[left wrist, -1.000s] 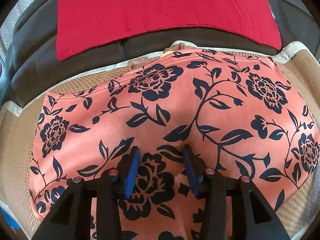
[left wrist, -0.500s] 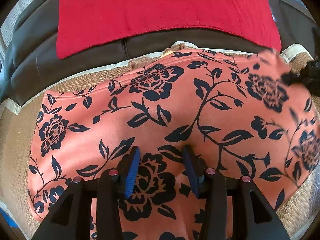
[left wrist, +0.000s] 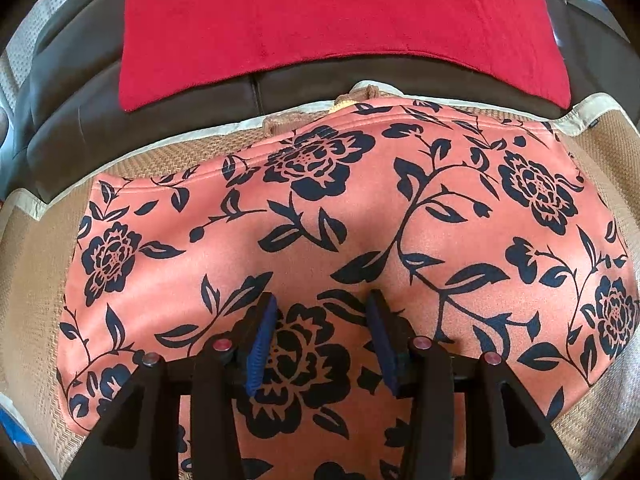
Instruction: Fold small clothes
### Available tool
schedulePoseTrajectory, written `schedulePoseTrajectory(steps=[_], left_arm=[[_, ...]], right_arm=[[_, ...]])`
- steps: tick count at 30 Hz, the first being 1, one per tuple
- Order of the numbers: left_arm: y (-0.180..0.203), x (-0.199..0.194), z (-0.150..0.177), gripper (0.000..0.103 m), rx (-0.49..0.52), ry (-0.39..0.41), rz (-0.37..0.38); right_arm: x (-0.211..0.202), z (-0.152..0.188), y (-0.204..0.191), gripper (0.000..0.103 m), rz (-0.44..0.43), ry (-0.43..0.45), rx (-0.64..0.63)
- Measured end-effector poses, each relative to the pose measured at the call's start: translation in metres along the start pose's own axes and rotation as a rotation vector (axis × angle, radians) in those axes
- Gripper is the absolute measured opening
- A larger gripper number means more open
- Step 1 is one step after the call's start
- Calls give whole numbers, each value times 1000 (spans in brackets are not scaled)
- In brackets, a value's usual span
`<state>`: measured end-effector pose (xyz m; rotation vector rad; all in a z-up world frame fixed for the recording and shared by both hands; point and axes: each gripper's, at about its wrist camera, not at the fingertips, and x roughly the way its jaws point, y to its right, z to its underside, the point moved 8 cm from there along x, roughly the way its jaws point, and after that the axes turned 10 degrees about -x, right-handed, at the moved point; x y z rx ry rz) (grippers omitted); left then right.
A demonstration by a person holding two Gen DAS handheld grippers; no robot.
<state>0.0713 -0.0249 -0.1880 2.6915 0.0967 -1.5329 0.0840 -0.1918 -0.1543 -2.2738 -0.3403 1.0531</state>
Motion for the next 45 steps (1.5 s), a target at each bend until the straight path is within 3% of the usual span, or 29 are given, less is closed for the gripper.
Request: schedulePoseTrajectory(steps=[5, 8, 15, 17, 18, 19, 20, 21, 23, 26, 27, 28, 30, 32, 33, 35, 36, 38, 39, 43, 45], left_arm=[[0, 0, 0, 48, -4, -2, 0], [0, 1, -1, 48, -15, -11, 5], [-3, 2, -1, 51, -23, -9, 10], [-4, 1, -2, 51, -23, -15, 15], [-5, 0, -2, 51, -29, -23, 21], [-7, -4, -3, 51, -41, -34, 33], [-8, -11, -5, 50, -59, -36, 60], [-12, -19, -9, 50, -75, -15, 87], [-22, -34, -15, 52, -99, 50, 91], [-31, -21, -9, 56, -122, 14, 88], [-33, -11, -4, 56, -123, -19, 70], [-34, -3, 0, 56, -123, -41, 62], [-34, -2, 1, 56, -123, -20, 62], [-33, -9, -2, 56, -124, -17, 67], [-32, -17, -4, 56, -132, 2, 85], [-31, -25, -9, 56, -126, 36, 87], [-30, -22, -8, 56, -114, 34, 81], [-27, 0, 3, 58, -85, -28, 74], [-29, 1, -1, 59, -78, -9, 77], [-47, -9, -10, 50, -158, -61, 166], [-76, -28, -19, 48, -260, -9, 215]], right_arm=[[22, 65, 25, 83, -61, -102, 198], [33, 58, 36, 83, -118, -89, 285], [44, 24, 40, 83, -90, -21, 319], [52, 16, 39, 78, -76, -7, 319], [57, 11, 37, 64, -65, -4, 307], [60, 5, 37, 33, -46, -6, 288], [63, 1, 35, 22, -21, -15, 258], [68, 6, 28, 20, 7, -19, 227], [60, 3, 25, 20, 39, -4, 182], [56, 2, 23, 29, 24, -5, 166], [60, 3, 24, 47, 26, -11, 180], [58, 5, 30, 75, 18, -13, 194], [53, 7, 31, 78, -22, 21, 229], [54, 3, 31, 78, -11, 20, 218], [57, 3, 29, 74, -5, 16, 209], [68, -4, 28, 52, 24, 4, 194], [73, -7, 29, 35, 39, -8, 186], [87, -10, 31, 25, 61, -32, 191], [93, -12, 30, 17, 74, -43, 184], [92, -39, -13, 12, 134, -14, 19], [80, -63, -67, 11, 152, 45, -136]])
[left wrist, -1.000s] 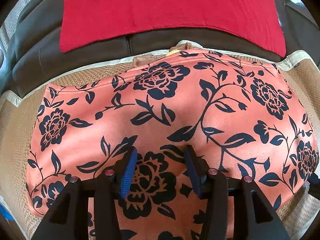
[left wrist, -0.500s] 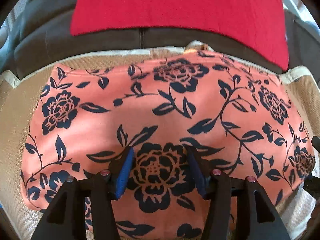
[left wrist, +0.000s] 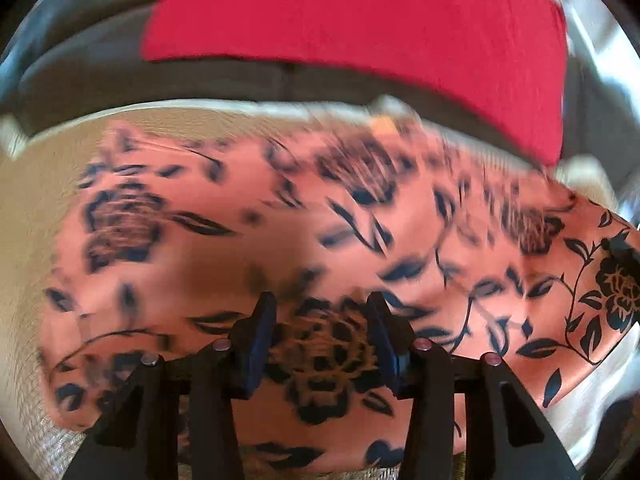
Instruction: Fold small clothes
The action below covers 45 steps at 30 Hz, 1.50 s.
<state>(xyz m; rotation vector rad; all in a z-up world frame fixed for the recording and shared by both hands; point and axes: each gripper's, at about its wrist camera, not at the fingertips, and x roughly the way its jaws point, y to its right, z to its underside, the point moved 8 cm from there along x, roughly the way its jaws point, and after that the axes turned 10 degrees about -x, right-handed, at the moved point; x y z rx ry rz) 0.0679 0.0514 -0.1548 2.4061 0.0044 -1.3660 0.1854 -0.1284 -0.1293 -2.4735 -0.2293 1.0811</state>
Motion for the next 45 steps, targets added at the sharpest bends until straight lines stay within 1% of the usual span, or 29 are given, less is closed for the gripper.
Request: schedulePoseTrajectory(steps=[1, 2, 4, 5, 7, 8, 9, 11, 12, 13, 14, 15, 16, 18, 20, 21, 22, 25, 27, 28, 29, 30, 31, 34, 36, 38, 41, 43, 45], left_arm=[[-12, -12, -7, 48, -36, 26, 20], [-29, -28, -15, 48, -80, 61, 39], [-60, -54, -24, 48, -135, 113, 49], [-82, -68, -27, 48, -171, 137, 50], [-114, -85, -31, 48, -232, 157, 54], [-134, -91, -32, 48, -267, 162, 54], [-142, -94, -28, 48, -287, 163, 50], [-165, -98, -26, 48, -338, 149, 64], [-171, -98, -22, 48, -359, 127, 89], [-173, -96, -24, 48, -367, 113, 110], [-172, -94, -25, 48, -378, 95, 156], [-170, -95, -26, 48, -384, 80, 186], [-166, -94, -29, 49, -380, 67, 202], [-150, -88, -38, 56, -346, 44, 246], [-128, -77, -50, 58, -310, 16, 299], [-113, -68, -58, 60, -289, -22, 335], [-105, -59, -64, 61, -281, -49, 343], [-86, -23, -74, 61, -226, -158, 313], [-78, -2, -74, 59, -204, -205, 251], [-78, 11, -74, 56, -176, -225, 223], [-74, 20, -73, 27, -152, -249, 225], [-70, 25, -73, 18, -141, -271, 241], [-68, 23, -76, 17, -128, -260, 251], [-56, -18, -92, 15, 6, -116, 330], [-65, -34, -97, 16, 62, -67, 345], [-88, -18, -96, 16, 31, -114, 330], [-117, 18, -88, 16, 33, -176, 247], [-126, 22, -85, 16, 11, -191, 259], [-124, 15, -86, 16, 27, -168, 284]], right_arm=[[-6, -10, -25, 11, 2, 26, -65], [-12, -22, -64, 11, -3, 61, -160], [-18, -26, -119, 11, -21, 97, -288], [-15, -22, -160, 11, -39, 111, -375], [-5, -6, -209, 11, -68, 109, -483], [7, 10, -234, 11, -88, 88, -533], [23, 27, -252, 11, -114, 48, -564], [67, 71, -278, 11, -134, -62, -623], [85, 91, -280, 11, -126, -108, -652], [115, 117, -280, 11, -118, -194, -671], [138, 137, -275, 11, -113, -272, -665], [150, 149, -269, 11, -109, -319, -655], [157, 156, -265, 11, -106, -334, -645], [152, 151, -266, 11, -122, -306, -640], [135, 143, -261, 11, -139, -279, -630], [123, 141, -257, 11, -148, -263, -632], [119, 137, -259, 11, -154, -247, -637], [115, 136, -261, 11, -162, -226, -635], [105, 141, -255, 11, -167, -213, -637], [103, 141, -255, 11, -168, -207, -642], [100, 142, -254, 11, -169, -200, -648], [94, 141, -250, 11, -170, -196, -652], [91, 142, -251, 11, -172, -193, -657], [80, 143, -265, 11, -183, -156, -685], [70, 145, -281, 11, -206, -117, -706], [69, 152, -295, 11, -210, -104, -741], [95, 174, -306, 11, -215, -167, -737], [110, 189, -310, 12, -206, -208, -731], [115, 197, -313, 13, -194, -212, -730]])
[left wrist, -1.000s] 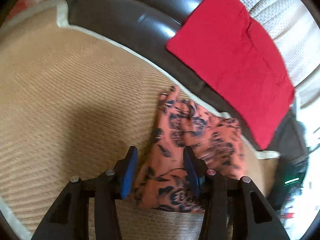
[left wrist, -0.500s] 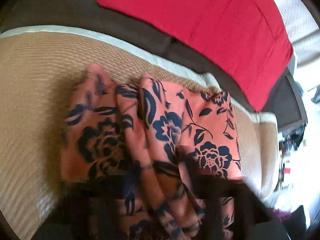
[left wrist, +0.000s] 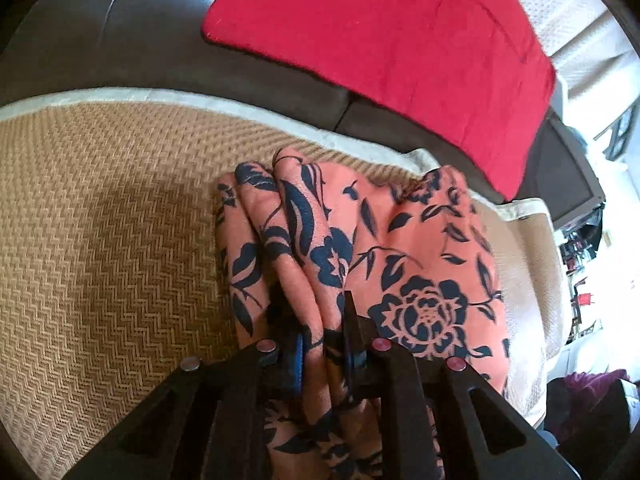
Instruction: Fold small clothes
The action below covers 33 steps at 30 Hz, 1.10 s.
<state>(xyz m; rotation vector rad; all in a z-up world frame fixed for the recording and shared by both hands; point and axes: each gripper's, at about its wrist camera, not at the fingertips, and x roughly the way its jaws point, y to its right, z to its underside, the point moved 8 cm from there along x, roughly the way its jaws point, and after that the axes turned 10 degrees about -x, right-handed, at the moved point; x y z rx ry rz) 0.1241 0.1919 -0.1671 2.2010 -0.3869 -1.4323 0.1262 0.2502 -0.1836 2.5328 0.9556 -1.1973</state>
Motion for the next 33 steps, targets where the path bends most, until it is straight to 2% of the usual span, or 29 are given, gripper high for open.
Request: schedulePoseTrajectory(steps=[4, 7, 9, 11, 12, 13, 14, 15, 18, 20, 23, 26, 28, 29, 31, 33], left_arm=[[-10, -1, 3, 16, 4, -16, -12], [-22, -7, 4, 16, -51, -18, 29], [-23, -11, 4, 16, -43, -8, 13], [-24, -20, 5, 17, -36, -3, 1], [-23, -12, 2, 19, -46, -7, -3], [-27, -8, 1, 19, -64, -13, 2], [-26, -7, 2, 19, -78, -13, 10], [-30, -10, 2, 19, -101, -11, 18], [-31, -23, 5, 19, -105, 11, -38], [-23, -39, 11, 19, -102, 26, -58], [-6, -54, 27, 26, -64, 56, -59], [2, -61, 54, 27, -15, 36, -70], [-11, -53, 74, 19, 56, 21, -206], [-21, -51, 80, 18, 44, 10, -223], [-31, -55, 81, 19, -32, 26, -165], [-29, -63, 80, 19, -9, 50, -192]], right_arm=[[2, 0, -4, 19, 11, 12, 6], [11, 7, -10, 20, -15, -1, 26], [13, 11, -10, 20, -30, -2, 47], [9, 11, -12, 27, -41, 15, 50], [9, 12, -13, 44, -52, 22, 39], [11, 16, -16, 71, -73, 23, 28], [8, 21, -23, 75, -113, 25, 25], [2, 26, -29, 75, -136, 30, 17], [-27, 36, -28, 75, -162, 73, 47], [-51, 44, -14, 75, -172, 106, 104], [-87, 56, 19, 75, -134, 152, 171], [-112, 73, 56, 75, -100, 166, 260], [-119, 74, 80, 75, -91, 168, 317], [-121, 77, 92, 75, -87, 170, 346], [-127, 84, 104, 75, -99, 163, 405], [-124, 86, 122, 75, -145, 142, 467]])
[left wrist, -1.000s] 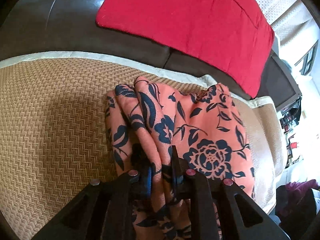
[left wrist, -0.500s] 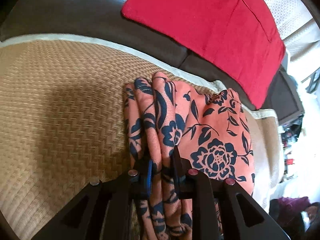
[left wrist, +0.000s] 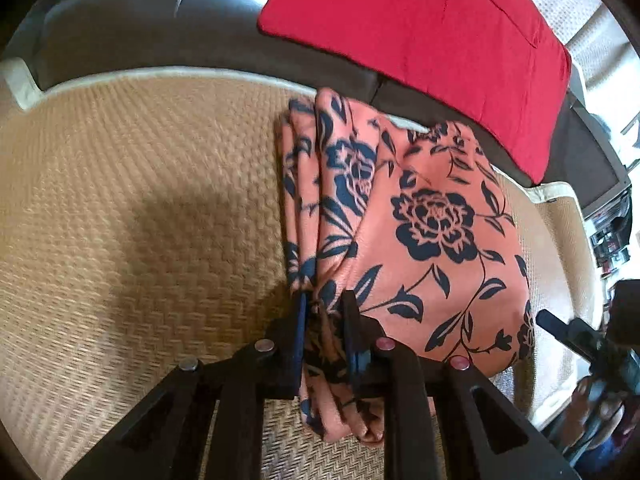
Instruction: Fold small clothes
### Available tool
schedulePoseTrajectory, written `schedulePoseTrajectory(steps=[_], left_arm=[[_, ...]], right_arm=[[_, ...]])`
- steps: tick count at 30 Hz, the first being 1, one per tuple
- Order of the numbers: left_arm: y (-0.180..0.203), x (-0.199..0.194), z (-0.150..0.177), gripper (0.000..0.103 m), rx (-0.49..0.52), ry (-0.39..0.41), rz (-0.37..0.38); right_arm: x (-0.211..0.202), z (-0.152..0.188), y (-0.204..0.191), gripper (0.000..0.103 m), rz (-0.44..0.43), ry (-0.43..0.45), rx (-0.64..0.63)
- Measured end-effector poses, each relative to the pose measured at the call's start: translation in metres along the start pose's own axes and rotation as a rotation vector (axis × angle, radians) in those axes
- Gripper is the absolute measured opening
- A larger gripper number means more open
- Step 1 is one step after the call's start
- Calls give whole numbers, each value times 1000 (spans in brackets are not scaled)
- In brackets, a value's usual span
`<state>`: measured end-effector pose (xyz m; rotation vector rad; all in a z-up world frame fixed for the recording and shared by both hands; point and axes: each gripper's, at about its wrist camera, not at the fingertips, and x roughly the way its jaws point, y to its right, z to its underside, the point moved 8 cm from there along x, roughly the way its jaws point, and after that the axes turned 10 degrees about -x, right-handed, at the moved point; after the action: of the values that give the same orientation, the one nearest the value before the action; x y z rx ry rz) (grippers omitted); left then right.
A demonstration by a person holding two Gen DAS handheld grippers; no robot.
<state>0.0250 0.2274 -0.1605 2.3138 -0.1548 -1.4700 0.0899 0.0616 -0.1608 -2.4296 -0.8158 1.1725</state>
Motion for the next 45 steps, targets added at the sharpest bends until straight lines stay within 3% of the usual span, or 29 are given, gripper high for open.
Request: schedulePoseTrajectory(steps=[3, 5, 8, 11, 14, 15, 16, 17, 21, 23, 26, 28, 31, 32, 33, 35, 36, 39, 41, 43, 45], left_arm=[[10, -11, 1, 19, 58, 36, -91], [28, -26, 0, 18, 91, 110, -139], [59, -53, -8, 23, 137, 201, -69], [77, -40, -7, 26, 167, 211, -42], [44, -2, -2, 26, 117, 125, -123], [33, 5, 1, 25, 96, 109, -136], [27, 6, 2, 24, 80, 125, -119], [25, 5, 2, 22, 76, 133, -112], [11, -2, 5, 9, 76, 146, -133], [5, -4, 5, 9, 64, 144, -116], [-4, -9, 3, 8, 61, 144, -106], [-7, -8, 4, 8, 66, 151, -99], [-3, -2, 5, 8, 46, 155, -81], [-4, -2, 5, 8, 41, 155, -77], [-5, -5, 5, 8, 39, 156, -76], [-9, -6, 6, 8, 38, 156, -74], [-10, -6, 7, 8, 33, 157, -67], [-13, -7, 5, 9, 7, 154, -44], [-15, -15, 0, 9, -30, 151, -25], [-17, -30, -5, 15, -50, 182, -1], [-19, -43, -5, 30, -54, 218, 16]], right_arm=[[17, -16, 29, 79, -52, -29, 98], [32, -22, 41, 80, -81, -76, 154], [57, -28, 60, 80, -127, -126, 241], [73, -37, 66, 81, -141, -162, 261], [89, -46, 66, 82, -148, -189, 279], [97, -47, 69, 77, -133, -216, 271], [103, -48, 67, 50, -110, -238, 246], [106, -50, 64, 44, -67, -255, 193], [91, -58, 26, 39, 103, -211, -78], [110, -41, 39, 46, 173, -283, -87], [106, -50, 49, 59, 49, -235, 57], [101, -61, 51, 74, -15, -207, 122], [112, -78, 69, 77, -58, -181, 232], [123, -80, 78, 71, -58, -209, 265], [133, -85, 79, 38, -63, -218, 249], [135, -96, 65, 34, -16, -247, 157], [127, -104, 48, 34, 14, -220, 65], [122, -111, 31, 35, 119, -185, -59], [138, -96, 55, 45, 158, -261, 22], [134, -94, 55, 66, 84, -230, 111], [119, -95, 50, 72, 45, -195, 115]])
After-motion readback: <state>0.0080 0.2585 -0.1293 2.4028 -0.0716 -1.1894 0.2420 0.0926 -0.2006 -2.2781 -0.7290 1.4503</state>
